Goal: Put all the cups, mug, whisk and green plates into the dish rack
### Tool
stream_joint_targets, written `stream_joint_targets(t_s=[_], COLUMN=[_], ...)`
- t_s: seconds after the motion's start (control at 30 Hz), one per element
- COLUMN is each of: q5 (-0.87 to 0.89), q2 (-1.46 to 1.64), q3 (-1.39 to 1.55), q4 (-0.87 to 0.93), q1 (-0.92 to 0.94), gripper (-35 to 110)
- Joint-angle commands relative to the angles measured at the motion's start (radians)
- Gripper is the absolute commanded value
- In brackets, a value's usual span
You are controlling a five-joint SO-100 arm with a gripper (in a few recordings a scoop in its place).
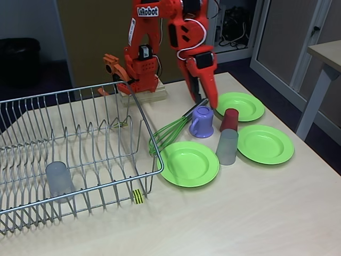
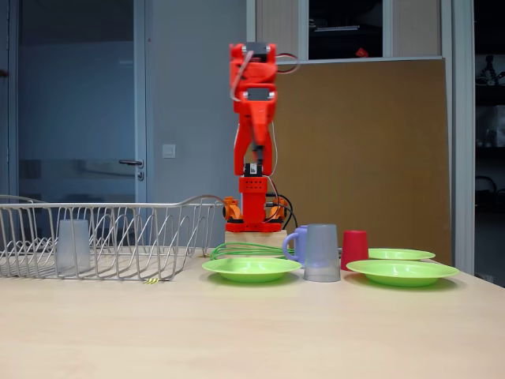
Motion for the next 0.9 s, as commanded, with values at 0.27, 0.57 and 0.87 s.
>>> stream_joint_targets(t_s=[0.27, 0.57, 0.87], q5=[0.373, 0.411, 0.439], q2=[-0.238, -0.359, -0.365], q3=[-0.044, -0.06, 0.037], q4=[-0.169, -0.218, -0.268], q1=[-0.284, -0.267, -0.232], gripper=[38, 38, 38])
